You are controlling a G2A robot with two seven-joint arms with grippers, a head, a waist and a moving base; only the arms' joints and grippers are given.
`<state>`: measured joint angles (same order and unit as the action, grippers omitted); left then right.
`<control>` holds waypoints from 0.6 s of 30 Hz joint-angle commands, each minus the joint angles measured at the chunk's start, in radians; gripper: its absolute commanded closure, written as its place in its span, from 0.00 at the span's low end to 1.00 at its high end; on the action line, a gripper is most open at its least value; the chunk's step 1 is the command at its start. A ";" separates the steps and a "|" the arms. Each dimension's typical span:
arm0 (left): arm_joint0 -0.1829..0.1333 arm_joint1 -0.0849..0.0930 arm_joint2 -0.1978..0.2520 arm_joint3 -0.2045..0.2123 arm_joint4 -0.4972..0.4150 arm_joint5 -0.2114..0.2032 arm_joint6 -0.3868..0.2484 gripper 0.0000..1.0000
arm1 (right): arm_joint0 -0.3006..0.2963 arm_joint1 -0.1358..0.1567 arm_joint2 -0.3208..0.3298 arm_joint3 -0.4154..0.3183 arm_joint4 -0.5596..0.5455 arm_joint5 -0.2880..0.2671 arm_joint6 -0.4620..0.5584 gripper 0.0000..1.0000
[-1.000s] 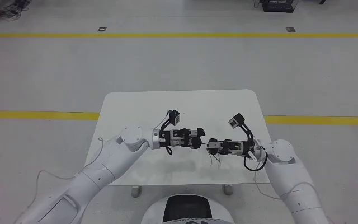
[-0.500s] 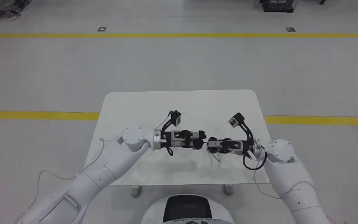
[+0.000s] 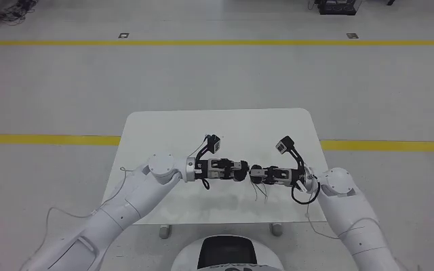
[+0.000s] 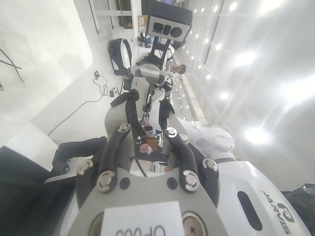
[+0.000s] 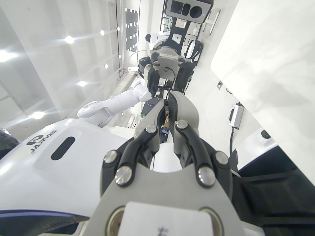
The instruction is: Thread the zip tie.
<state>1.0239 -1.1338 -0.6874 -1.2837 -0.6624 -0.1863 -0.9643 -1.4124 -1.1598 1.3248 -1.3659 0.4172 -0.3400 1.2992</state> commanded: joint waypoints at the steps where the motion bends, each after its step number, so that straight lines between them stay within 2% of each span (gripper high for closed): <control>1: 0.000 -0.001 0.001 -0.001 0.002 0.002 -0.001 0.82 | 0.002 0.001 -0.002 0.002 0.000 0.000 -0.004 1.00; 13: -0.001 -0.007 0.002 0.004 0.006 0.005 -0.009 0.89 | 0.011 0.005 -0.019 0.012 -0.011 0.000 -0.036 1.00; 18: -0.002 -0.009 0.003 0.006 0.009 0.008 -0.012 0.89 | 0.015 0.008 -0.024 0.016 -0.007 0.000 -0.038 1.00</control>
<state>1.0223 -1.1428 -0.6847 -1.2779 -0.6544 -0.1790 -0.9757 -1.3979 -1.1525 1.3012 -1.3508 0.4089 -0.3400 1.2614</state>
